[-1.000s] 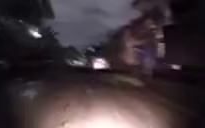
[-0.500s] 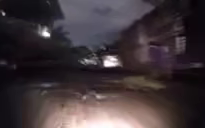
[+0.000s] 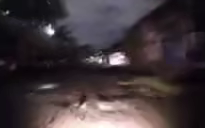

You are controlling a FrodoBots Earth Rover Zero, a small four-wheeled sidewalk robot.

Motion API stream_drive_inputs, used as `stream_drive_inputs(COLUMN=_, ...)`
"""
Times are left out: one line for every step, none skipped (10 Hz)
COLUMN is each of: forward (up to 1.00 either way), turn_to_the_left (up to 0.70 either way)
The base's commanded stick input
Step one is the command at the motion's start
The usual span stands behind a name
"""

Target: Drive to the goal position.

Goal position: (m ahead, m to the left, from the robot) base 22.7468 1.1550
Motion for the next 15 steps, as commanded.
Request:
stream_drive_inputs(forward=0.90, turn_to_the_left=0.00)
stream_drive_inputs(forward=0.86, turn_to_the_left=0.00)
stream_drive_inputs(forward=0.82, turn_to_the_left=0.00)
stream_drive_inputs(forward=0.78, turn_to_the_left=0.00)
stream_drive_inputs(forward=0.74, turn_to_the_left=0.00)
stream_drive_inputs(forward=0.68, turn_to_the_left=0.00)
stream_drive_inputs(forward=0.50, turn_to_the_left=0.00)
stream_drive_inputs(forward=0.50, turn_to_the_left=0.00)
stream_drive_inputs(forward=0.50, turn_to_the_left=0.00)
stream_drive_inputs(forward=0.50, turn_to_the_left=0.01)
stream_drive_inputs(forward=0.50, turn_to_the_left=0.19)
stream_drive_inputs(forward=0.50, turn_to_the_left=0.06)
stream_drive_inputs(forward=0.50, turn_to_the_left=0.00)
stream_drive_inputs(forward=0.50, turn_to_the_left=0.00)
stream_drive_inputs(forward=0.50, turn_to_the_left=0.00)
